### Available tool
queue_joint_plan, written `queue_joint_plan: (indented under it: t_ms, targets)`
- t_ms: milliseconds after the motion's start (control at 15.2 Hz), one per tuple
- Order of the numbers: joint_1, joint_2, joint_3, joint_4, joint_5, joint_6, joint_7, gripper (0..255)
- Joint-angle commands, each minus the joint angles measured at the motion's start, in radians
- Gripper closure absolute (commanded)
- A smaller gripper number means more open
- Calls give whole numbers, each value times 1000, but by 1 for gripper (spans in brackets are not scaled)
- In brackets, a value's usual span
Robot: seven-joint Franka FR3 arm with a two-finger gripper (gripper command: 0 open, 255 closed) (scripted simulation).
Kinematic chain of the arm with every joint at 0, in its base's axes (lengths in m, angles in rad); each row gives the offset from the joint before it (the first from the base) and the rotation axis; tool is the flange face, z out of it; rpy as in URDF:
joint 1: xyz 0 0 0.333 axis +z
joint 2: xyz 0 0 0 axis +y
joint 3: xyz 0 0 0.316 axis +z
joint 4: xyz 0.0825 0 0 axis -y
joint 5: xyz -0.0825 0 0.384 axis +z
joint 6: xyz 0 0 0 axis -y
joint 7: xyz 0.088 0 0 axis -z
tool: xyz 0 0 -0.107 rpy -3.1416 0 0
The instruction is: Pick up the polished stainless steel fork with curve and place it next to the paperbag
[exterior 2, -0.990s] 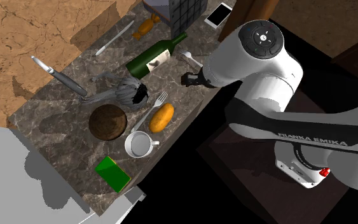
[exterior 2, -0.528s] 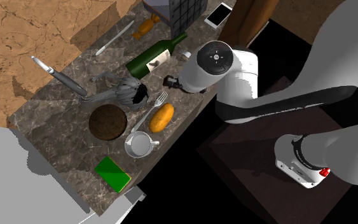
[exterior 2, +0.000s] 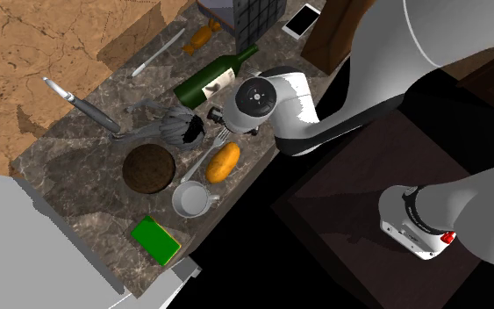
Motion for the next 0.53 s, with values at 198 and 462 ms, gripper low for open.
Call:
queue_joint_plan:
  t_ms: [198,462]
  targets:
    - [47,79,-60,57,-75,18,62,0]
    - [60,102,-77,74,-95,24,78,0]
